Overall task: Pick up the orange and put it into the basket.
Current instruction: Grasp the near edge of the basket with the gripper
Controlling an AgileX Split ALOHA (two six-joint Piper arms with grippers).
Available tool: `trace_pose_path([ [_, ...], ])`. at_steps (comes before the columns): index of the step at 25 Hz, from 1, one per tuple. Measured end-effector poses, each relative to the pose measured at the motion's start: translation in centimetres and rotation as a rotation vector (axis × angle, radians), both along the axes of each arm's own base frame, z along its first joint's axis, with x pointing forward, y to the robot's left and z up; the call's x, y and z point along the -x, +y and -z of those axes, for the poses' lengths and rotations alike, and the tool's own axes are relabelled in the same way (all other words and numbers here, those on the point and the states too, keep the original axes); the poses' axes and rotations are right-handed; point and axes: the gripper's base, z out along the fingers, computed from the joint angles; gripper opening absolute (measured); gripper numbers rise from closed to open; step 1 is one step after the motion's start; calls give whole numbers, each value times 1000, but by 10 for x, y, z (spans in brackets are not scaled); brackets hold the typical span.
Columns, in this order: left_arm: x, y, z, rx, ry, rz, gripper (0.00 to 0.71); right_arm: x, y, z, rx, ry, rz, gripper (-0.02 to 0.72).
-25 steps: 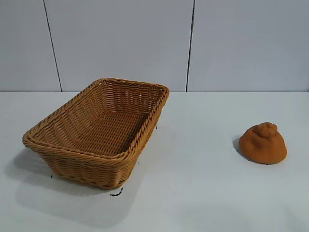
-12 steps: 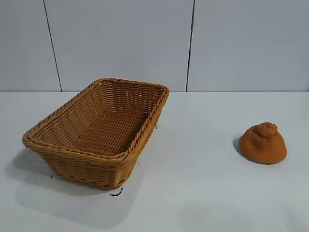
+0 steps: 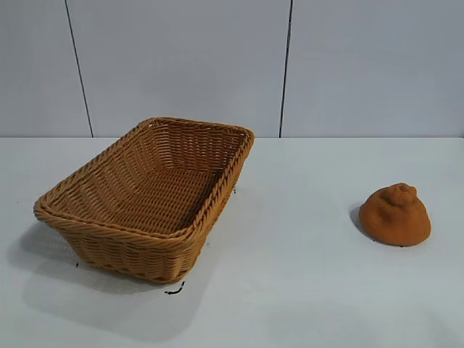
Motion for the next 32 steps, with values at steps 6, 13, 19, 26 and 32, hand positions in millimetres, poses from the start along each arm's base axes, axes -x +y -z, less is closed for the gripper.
trace_pose_path([
  [6,16,-34,1,92,80,-52,696,0,0,0,0,0,0,694],
  [13,16,-32,6,236,219,-369,696,0,0,0,0,0,0,694],
  [19,-3,-45,29,291,362,-521,696,0,0,0,-1,-1,0,694],
  [26,-38,-64,59,338,481,-697,696,0,0,0,-3,-1,-1,694],
  [32,-59,-74,101,335,587,-875,696,0,0,0,-3,-1,-1,694],
])
